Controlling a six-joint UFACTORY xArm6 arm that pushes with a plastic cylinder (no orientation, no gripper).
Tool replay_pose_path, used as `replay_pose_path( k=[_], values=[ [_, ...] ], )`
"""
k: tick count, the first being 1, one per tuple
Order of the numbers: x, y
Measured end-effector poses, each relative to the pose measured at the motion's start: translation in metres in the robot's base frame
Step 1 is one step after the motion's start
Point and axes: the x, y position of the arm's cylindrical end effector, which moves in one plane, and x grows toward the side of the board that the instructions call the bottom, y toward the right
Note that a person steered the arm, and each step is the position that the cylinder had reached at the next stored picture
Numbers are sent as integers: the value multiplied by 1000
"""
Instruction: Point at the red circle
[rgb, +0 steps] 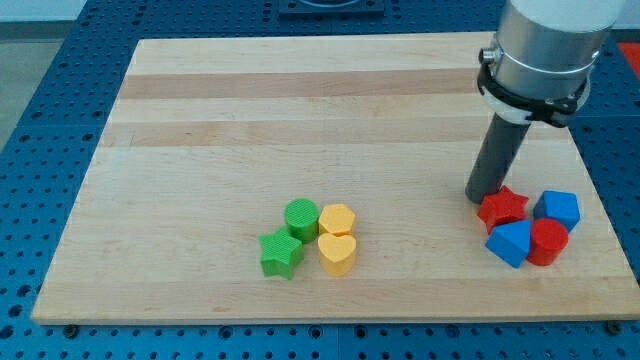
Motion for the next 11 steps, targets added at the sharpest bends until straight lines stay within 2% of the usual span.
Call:
replay_pose_path(
  k=[1,3,4,7,8,9,11],
  values=[
    [0,0],
    [0,-48],
    [9,-51],
    [79,-52],
    [108,-41],
    [117,0],
    [112,66]
  ],
)
